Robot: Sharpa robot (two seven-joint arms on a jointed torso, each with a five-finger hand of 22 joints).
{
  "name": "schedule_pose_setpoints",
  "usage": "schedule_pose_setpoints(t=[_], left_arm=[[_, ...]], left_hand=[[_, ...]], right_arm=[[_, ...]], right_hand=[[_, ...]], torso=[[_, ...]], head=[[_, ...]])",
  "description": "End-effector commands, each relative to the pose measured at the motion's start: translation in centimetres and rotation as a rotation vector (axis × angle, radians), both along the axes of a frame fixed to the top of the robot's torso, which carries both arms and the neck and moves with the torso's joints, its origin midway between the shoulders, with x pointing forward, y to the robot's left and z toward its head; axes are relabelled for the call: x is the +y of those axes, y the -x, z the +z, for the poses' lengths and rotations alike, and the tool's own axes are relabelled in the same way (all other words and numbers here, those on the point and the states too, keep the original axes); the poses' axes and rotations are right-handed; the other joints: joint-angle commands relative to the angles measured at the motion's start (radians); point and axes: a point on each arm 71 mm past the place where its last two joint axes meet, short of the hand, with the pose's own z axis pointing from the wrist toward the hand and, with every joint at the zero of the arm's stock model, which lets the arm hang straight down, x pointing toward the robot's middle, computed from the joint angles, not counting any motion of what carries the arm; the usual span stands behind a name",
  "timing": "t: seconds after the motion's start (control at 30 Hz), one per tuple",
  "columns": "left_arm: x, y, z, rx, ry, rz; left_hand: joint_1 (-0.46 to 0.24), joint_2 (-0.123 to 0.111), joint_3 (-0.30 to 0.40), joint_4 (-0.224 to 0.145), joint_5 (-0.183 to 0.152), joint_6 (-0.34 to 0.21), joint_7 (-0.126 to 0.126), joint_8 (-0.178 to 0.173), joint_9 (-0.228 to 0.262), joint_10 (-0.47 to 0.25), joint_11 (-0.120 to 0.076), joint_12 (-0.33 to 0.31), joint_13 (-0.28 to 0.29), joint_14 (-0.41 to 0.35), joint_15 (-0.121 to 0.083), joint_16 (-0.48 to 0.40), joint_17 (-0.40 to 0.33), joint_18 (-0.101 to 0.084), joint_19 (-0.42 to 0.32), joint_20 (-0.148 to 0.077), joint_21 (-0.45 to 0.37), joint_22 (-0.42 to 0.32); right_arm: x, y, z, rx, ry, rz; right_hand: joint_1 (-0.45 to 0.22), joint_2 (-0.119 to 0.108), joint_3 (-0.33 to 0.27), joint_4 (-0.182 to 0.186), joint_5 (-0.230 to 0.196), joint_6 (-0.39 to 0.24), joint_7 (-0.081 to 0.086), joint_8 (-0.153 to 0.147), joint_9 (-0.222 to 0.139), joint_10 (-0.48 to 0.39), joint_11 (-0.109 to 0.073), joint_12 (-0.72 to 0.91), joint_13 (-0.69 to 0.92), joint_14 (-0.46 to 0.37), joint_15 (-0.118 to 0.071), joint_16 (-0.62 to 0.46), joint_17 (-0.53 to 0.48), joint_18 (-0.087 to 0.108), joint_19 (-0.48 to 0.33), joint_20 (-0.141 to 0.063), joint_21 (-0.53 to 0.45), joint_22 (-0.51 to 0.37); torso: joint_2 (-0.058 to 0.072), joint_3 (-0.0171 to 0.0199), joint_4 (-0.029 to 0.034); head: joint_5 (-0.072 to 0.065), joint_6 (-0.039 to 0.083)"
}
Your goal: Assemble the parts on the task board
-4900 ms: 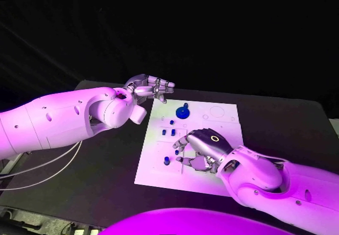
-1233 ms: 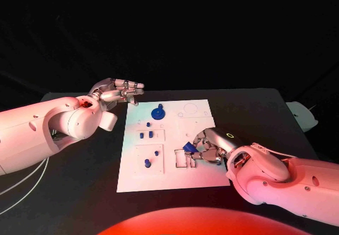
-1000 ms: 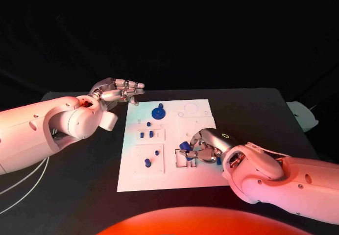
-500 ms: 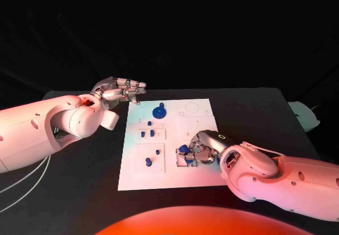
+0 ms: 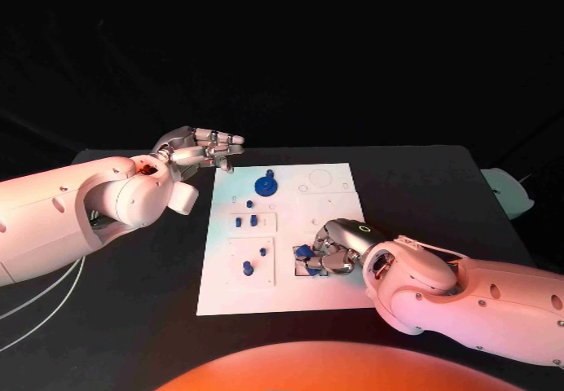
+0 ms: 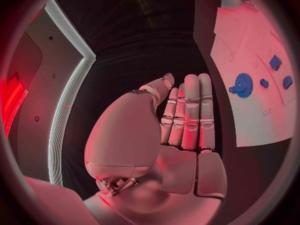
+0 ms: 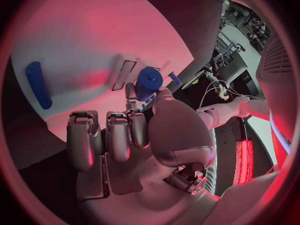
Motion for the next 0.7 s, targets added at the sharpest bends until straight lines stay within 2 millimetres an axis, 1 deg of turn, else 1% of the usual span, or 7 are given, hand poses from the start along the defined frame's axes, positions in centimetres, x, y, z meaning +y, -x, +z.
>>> schedule_pose_setpoints(t=[0.03, 0.13, 0.3, 0.37, 0.43, 0.53, 0.7], left_arm=[[-0.2, 0.08, 0.09, -0.001, 0.011, -0.016], [-0.17, 0.09, 0.08, 0.0, 0.01, -0.015], [-0.14, 0.11, 0.07, 0.002, 0.009, -0.015], [-0.14, 0.11, 0.07, 0.003, 0.008, -0.015], [-0.13, 0.11, 0.06, 0.004, 0.008, -0.015], [-0.14, 0.11, 0.05, 0.005, 0.008, -0.015], [-0.12, 0.11, 0.04, 0.007, 0.007, -0.015]], left_hand=[[-0.003, 0.01, -0.003, -0.001, 0.001, -0.007, -0.001, -0.003, 0.001, -0.006, -0.001, 0.007, 0.001, -0.001, 0.004, -0.004, -0.002, 0.006, 0.003, 0.003, -0.004, -0.002], [-0.002, 0.012, -0.001, -0.001, 0.001, -0.007, -0.001, -0.002, 0.001, -0.007, -0.001, 0.008, 0.001, -0.001, 0.004, -0.004, -0.002, 0.006, 0.003, 0.002, -0.005, -0.002], [-0.001, 0.013, -0.001, -0.001, 0.001, -0.007, -0.001, -0.002, 0.001, -0.007, -0.001, 0.008, 0.001, -0.001, 0.004, -0.004, -0.002, 0.006, 0.003, 0.002, -0.005, -0.003], [-0.001, 0.018, 0.001, 0.001, 0.001, -0.007, -0.001, -0.002, 0.001, -0.008, -0.001, 0.009, 0.002, -0.001, 0.004, -0.004, -0.002, 0.006, 0.004, 0.002, -0.006, -0.003], [0.002, 0.022, 0.005, 0.0, 0.001, -0.007, -0.001, -0.002, 0.001, -0.01, -0.001, 0.01, 0.002, -0.001, 0.004, -0.004, -0.002, 0.006, 0.005, 0.002, -0.006, -0.004], [0.002, 0.022, 0.005, 0.0, 0.001, -0.007, -0.001, -0.002, 0.001, -0.01, -0.001, 0.01, 0.002, -0.001, 0.004, -0.004, -0.002, 0.006, 0.005, 0.002, -0.006, -0.004], [0.003, 0.023, 0.005, 0.0, 0.001, -0.007, -0.001, -0.002, 0.001, -0.01, -0.001, 0.011, 0.002, -0.001, 0.004, -0.005, -0.002, 0.006, 0.005, 0.002, -0.006, -0.004]], right_arm=[[-0.01, -0.01, -0.18, 0.006, 0.018, 0.002], [-0.04, -0.08, -0.15, -0.003, 0.015, -0.002], [-0.05, -0.14, -0.09, -0.014, 0.011, -0.005], [-0.06, -0.17, -0.04, -0.022, 0.008, -0.006], [-0.1, -0.2, -0.01, -0.028, 0.005, -0.008], [-0.15, -0.23, 0.05, -0.035, 0.0, -0.011], [-0.19, -0.26, 0.22, -0.055, -0.012, -0.017]], right_hand=[[-0.018, 0.004, -0.014, 0.0, -0.026, 0.028, -0.031, 0.008, 0.006, 0.01, -0.004, 0.002, 0.091, 0.088, -0.006, 0.003, 0.18, -0.016, 0.083, -0.007, -0.001, 0.246], [-0.041, 0.008, -0.033, 0.0, -0.074, 0.025, -0.031, 0.013, 0.012, 0.009, -0.004, -0.001, 0.091, 0.088, -0.006, 0.002, 0.179, -0.016, 0.082, -0.007, -0.003, 0.245], [-0.086, 0.008, -0.075, 0.001, -0.194, 0.017, -0.028, 0.02, 0.022, 0.004, -0.001, -0.011, 0.086, 0.087, -0.004, 0.0, 0.175, -0.014, 0.08, -0.006, -0.009, 0.244], [-0.107, -0.022, -0.094, 0.001, -0.24, 0.013, -0.027, 0.022, 0.026, 0.001, 0.0, -0.017, 0.082, 0.086, -0.003, -0.001, 0.172, -0.013, 0.078, -0.005, -0.013, 0.242], [-0.137, -0.067, -0.076, 0.004, -0.286, 0.009, -0.026, 0.025, 0.03, -0.002, 0.001, -0.022, 0.08, 0.086, -0.002, -0.002, 0.171, -0.013, 0.077, -0.004, -0.015, 0.242], [-0.175, -0.116, -0.041, 0.005, -0.312, 0.005, -0.025, 0.027, 0.034, -0.003, 0.001, -0.026, 0.08, 0.086, -0.001, -0.002, 0.171, -0.013, 0.077, -0.003, -0.016, 0.242], [-0.189, -0.136, -0.024, 0.006, -0.328, 0.001, -0.024, 0.028, 0.036, -0.006, 0.002, -0.032, 0.076, 0.085, -0.001, -0.004, 0.169, -0.012, 0.076, -0.003, -0.019, 0.241]], torso=[[0.0, 0.0004, 0.0], [0.0, 0.0002, -0.0003], [0.0, 0.0005, -0.0003], [0.0, 0.0004, -0.0004], [0.0, 0.0002, -0.0005], [0.0, 0.0005, -0.001], [0.0, 0.0009, -0.0008]], head=[[0.001, 0.0], [0.002, 0.0], [0.002, 0.001], [0.002, 0.002], [0.002, 0.002], [0.003, 0.002], [0.001, 0.003]])
